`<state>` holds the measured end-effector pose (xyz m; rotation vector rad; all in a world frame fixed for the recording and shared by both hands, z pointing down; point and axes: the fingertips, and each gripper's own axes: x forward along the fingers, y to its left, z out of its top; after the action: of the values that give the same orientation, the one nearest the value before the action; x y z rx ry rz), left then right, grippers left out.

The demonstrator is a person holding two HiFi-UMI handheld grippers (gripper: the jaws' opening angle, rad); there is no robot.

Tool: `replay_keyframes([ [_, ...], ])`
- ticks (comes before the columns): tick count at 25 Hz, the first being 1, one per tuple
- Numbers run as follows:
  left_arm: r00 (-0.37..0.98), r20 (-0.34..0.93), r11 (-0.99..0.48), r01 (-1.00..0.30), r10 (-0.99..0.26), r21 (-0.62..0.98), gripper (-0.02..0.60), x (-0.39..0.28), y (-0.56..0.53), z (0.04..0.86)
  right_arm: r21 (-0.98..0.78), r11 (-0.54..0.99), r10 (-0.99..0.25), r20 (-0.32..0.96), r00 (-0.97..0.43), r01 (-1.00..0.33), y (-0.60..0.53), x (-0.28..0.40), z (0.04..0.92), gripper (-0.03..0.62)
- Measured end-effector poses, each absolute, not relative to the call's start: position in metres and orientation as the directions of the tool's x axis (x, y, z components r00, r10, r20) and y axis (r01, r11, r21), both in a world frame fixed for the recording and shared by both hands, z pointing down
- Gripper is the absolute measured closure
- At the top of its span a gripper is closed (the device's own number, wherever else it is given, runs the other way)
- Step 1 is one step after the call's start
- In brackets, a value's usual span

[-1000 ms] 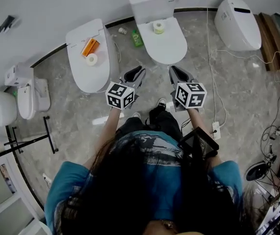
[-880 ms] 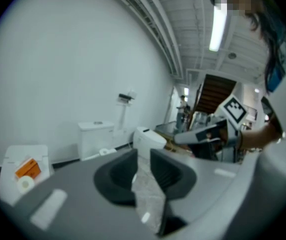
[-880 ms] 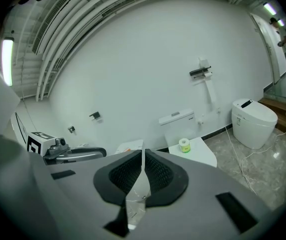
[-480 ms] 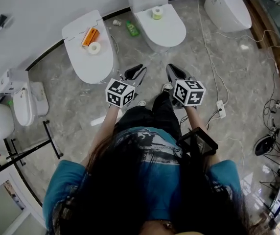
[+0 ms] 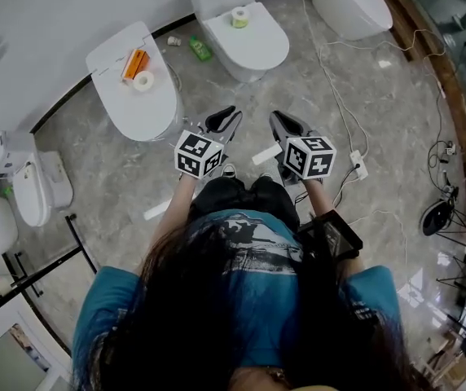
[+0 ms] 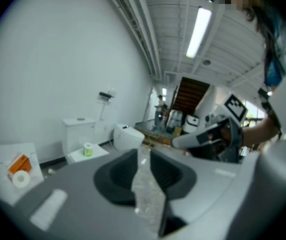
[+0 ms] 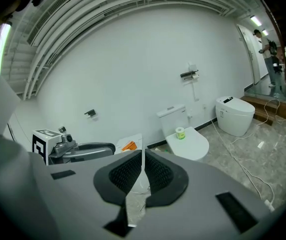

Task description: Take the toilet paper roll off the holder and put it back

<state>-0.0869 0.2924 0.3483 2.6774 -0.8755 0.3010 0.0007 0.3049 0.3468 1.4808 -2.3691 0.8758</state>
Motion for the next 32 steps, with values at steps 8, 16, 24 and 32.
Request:
replay_keyframes([
  [8,0.771,0.295,-0.753,-0.628,-0.565,0.198,0.512,-0.075,0.305,0.339,-0.378,0.381,-0.707,0.469,-0.530,-0.844,0.313,0.001,0.342,0.562],
  [16,0.748,0.300,-0.732,-0.655,-0.592,0.190,0.512,-0.059,0.320,0.337,-0.382,0.424,-0.680,0.465,-0.567,-0.821,0.324,0.016,0.340,0.566],
  [24,0.733,0.297,-0.717,-0.673,-0.612,0.183,0.512,-0.050,0.328,0.333,-0.390,0.438,-0.668,0.461,-0.584,-0.810,0.332,0.026,0.340,0.565],
  [32,0.723,0.302,-0.708,-0.683,-0.621,0.180,0.512,-0.049,0.332,0.334,-0.391,0.455,-0.650,0.469,-0.599,-0.800,0.338,0.025,0.344,0.565],
])
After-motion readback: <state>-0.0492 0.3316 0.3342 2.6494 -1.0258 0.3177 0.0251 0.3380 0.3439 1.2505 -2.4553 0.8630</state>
